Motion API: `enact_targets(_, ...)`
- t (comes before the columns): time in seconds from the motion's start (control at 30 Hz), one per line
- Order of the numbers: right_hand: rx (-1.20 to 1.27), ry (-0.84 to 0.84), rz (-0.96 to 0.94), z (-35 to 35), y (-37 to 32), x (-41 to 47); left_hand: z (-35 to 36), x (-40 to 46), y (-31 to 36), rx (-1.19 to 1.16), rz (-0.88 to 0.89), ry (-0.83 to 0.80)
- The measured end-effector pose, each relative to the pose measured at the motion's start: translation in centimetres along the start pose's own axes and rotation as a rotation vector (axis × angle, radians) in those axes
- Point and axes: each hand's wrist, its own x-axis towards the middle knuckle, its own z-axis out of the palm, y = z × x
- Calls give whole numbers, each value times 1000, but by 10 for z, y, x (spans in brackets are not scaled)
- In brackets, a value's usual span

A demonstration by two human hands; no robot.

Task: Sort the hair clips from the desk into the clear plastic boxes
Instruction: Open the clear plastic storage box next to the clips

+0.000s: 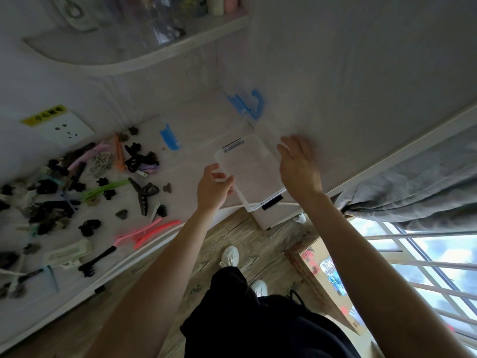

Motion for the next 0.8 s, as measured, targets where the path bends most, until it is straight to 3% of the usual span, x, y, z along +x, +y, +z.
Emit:
enact_targets(0.27,-312,-278,-45,-5,2,-9,11,5,1,-3,17,-14)
enact_targets(0.57,-64,-157,-97,-32,-22,-13,-13,-16,5,28,60,-5)
enact_targets(0.67,242,-142,-98,-40,-48,-17,-47,-45,7,224,237,14)
enact_targets(0.8,539,-229,-128,-46,-105,-16,-121,-88,-13,762,513,213)
